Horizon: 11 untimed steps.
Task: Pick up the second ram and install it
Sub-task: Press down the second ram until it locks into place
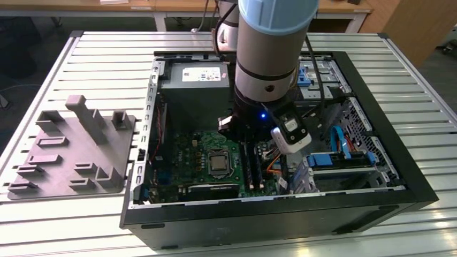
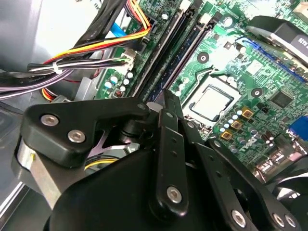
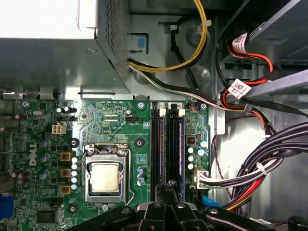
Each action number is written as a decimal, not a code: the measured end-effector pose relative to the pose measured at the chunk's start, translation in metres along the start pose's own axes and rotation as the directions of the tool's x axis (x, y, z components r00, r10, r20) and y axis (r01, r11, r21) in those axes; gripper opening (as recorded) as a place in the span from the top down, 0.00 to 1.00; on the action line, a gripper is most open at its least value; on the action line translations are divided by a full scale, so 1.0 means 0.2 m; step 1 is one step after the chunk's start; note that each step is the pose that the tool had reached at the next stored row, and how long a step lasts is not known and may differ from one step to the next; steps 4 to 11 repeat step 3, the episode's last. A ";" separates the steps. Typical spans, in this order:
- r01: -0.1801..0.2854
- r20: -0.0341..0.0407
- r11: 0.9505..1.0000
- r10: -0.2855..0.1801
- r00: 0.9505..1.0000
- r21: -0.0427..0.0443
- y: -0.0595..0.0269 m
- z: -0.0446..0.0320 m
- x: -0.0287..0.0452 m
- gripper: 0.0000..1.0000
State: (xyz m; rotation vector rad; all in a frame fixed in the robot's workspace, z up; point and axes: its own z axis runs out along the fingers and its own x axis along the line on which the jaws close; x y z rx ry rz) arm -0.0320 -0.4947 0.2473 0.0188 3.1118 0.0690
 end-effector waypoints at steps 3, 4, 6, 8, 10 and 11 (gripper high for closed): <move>0.000 0.000 1.000 0.000 1.000 0.000 0.000 -0.001 0.000 0.90; 0.000 0.000 1.000 0.000 1.000 0.000 0.000 -0.001 0.000 0.90; 0.000 0.000 1.000 0.000 1.000 0.000 0.000 -0.001 0.000 0.90; 0.000 0.000 1.000 0.000 1.000 0.000 0.000 -0.001 0.000 0.90; 0.000 0.000 1.000 0.000 1.000 0.000 0.000 -0.001 0.000 0.90; 0.000 0.000 1.000 0.000 1.000 0.000 0.000 -0.001 0.000 0.90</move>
